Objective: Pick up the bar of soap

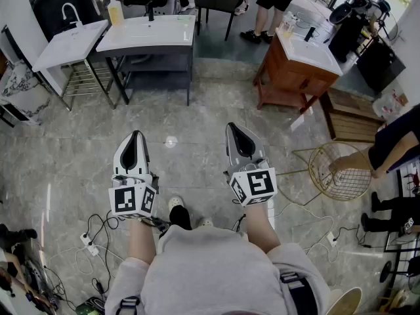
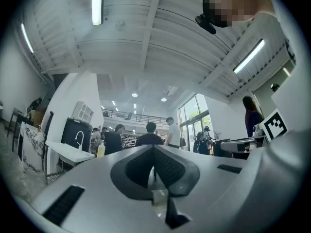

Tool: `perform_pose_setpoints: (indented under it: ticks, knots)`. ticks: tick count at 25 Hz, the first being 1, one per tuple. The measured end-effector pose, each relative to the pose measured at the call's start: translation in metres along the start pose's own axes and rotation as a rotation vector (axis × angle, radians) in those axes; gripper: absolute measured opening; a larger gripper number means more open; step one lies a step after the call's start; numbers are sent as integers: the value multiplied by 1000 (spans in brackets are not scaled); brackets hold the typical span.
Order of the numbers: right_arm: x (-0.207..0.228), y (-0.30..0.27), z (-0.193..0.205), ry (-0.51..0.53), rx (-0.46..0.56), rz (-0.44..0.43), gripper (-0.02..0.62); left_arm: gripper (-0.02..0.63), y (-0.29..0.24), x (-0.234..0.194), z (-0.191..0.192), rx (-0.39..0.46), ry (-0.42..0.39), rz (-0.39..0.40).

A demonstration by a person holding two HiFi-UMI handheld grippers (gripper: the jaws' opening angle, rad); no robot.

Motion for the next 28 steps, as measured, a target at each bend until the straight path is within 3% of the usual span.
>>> perform_pose_setpoints:
  ticks: [15, 28]
  knots:
    - [-1, -13, 1, 5, -4, -5, 11, 8, -12, -4, -2, -1, -12, 18]
    - [-8, -99, -5, -6, 25, 36, 11, 8, -78, -74, -14, 20, -51, 49]
Point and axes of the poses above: the fingertips, and each gripper's own axes: y backward along the fingers, x to its right, z out of its underside, the point moved 10 cm from there along y, backward along the fingers, and after that the axes turned 8 degrees about -x, right-handed, at the moved point
